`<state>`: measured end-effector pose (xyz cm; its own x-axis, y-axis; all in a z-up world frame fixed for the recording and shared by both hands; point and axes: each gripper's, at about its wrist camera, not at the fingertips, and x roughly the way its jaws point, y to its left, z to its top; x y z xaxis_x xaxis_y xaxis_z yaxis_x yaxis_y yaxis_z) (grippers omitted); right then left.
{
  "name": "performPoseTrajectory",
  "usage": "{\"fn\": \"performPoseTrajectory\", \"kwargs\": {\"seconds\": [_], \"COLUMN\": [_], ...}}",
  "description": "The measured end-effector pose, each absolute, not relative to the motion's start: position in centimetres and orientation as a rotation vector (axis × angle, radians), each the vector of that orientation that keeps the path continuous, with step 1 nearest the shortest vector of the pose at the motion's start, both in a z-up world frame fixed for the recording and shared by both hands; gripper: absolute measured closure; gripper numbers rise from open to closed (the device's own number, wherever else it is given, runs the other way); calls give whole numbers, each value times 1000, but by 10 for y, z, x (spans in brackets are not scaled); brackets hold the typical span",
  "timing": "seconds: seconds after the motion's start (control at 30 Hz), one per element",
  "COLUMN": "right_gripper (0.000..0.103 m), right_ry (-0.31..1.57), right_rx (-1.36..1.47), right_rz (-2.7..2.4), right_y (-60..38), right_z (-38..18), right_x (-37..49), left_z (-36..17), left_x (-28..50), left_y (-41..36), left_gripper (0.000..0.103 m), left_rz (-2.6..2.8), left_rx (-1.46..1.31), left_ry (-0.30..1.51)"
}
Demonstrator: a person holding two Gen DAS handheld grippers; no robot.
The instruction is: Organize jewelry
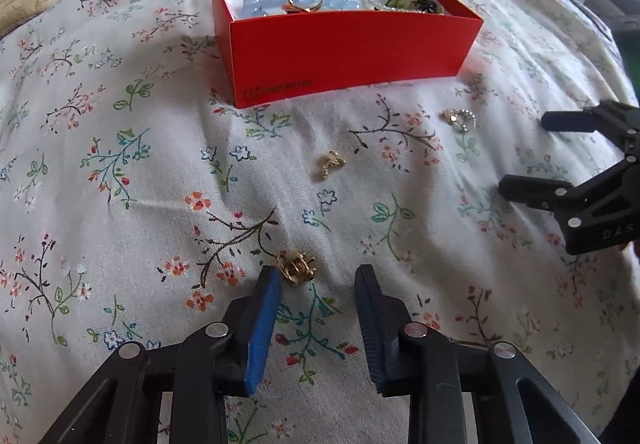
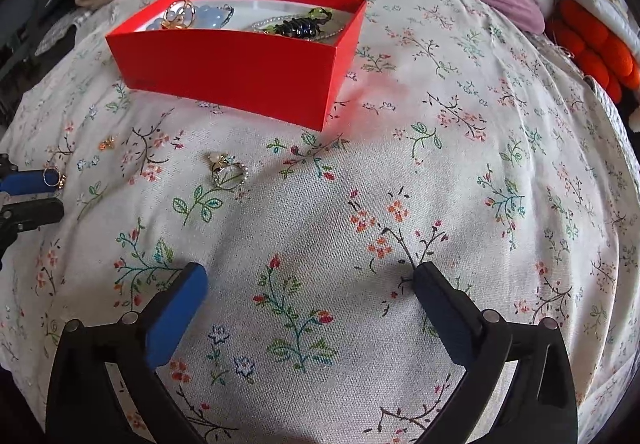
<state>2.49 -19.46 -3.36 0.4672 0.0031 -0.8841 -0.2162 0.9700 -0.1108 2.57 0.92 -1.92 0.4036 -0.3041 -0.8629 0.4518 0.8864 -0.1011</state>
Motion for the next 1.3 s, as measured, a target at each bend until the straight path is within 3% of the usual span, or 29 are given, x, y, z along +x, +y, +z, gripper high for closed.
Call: {"fn": "performPoseTrajectory", "kwargs": {"seconds": [0.2,0.37,0.73,0.87,1.3], "right_gripper": [0,2,33,40,83], "right_ry": [1066,1041,981,978,964], "right_rx": [-233,-230,-255,-262,-305], "right_rz": [143,164,270,300,353], "right_y": [-192,-187,-164,-161,-157], "right_z": [-32,-29,-25,-26,-26], "right_x": [28,32,43,43,40], "left_z": [-21,-19,-12,-12,-12], "left_x": [30,31,29,28,31], "left_y": [10,12,19,20,19], "left_gripper": [92,92,92,92,92], "left_rz": [-444,-431,-411,-412,-408], "left_rx": [175,165,150,149,150], "left_ry": [1055,1066,1066,1067,1068]}}
